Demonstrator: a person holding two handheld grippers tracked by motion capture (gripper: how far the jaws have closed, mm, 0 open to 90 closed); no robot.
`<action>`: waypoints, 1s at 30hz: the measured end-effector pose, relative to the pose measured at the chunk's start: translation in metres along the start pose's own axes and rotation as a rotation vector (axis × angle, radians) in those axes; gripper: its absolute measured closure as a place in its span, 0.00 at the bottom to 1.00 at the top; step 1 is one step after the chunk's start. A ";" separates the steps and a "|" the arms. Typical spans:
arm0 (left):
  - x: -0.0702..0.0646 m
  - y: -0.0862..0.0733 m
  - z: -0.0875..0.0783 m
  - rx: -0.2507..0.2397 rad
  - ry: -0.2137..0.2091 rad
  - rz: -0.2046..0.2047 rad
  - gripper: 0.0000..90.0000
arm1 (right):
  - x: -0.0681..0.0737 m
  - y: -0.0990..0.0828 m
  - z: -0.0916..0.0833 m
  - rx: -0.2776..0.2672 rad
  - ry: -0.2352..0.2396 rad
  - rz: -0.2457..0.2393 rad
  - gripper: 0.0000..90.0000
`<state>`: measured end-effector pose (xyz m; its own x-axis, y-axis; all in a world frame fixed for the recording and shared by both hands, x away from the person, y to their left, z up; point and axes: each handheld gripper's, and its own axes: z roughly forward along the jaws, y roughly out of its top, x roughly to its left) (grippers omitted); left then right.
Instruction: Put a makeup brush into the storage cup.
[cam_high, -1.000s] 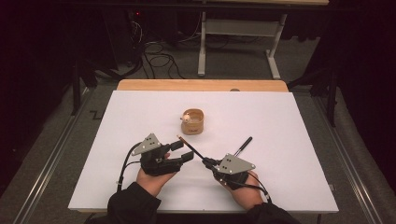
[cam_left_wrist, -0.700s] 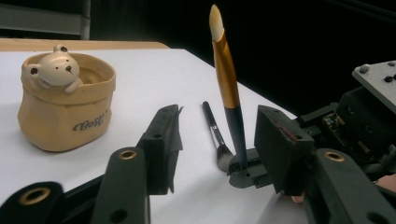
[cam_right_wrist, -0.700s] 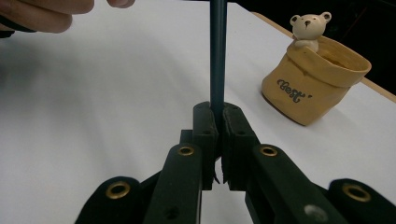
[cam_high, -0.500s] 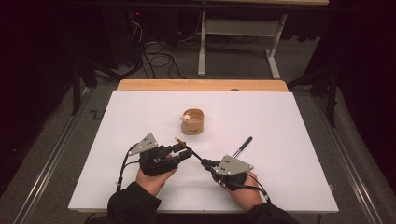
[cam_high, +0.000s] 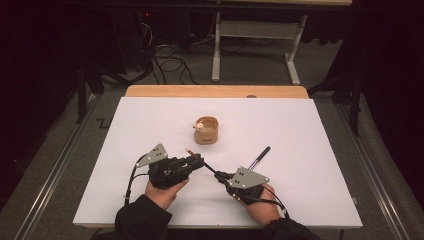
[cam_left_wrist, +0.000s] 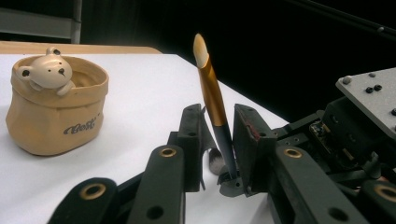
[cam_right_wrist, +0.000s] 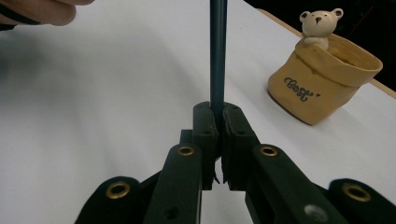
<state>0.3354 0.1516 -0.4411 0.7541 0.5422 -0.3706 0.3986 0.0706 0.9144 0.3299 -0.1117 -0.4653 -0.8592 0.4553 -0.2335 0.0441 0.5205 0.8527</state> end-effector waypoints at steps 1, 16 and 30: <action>0.000 0.000 0.000 -0.001 -0.001 0.000 0.83 | 0.000 0.000 0.000 0.001 0.001 0.000 0.97; 0.000 -0.001 0.001 -0.008 -0.046 -0.002 0.90 | 0.000 -0.001 0.002 0.009 -0.002 0.000 0.97; -0.001 -0.002 0.001 -0.011 -0.067 0.003 0.92 | 0.000 -0.002 0.003 0.014 -0.003 -0.003 0.96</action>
<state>0.3344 0.1499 -0.4427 0.7888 0.4849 -0.3776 0.3908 0.0784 0.9171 0.3309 -0.1106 -0.4683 -0.8580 0.4553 -0.2376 0.0485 0.5324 0.8451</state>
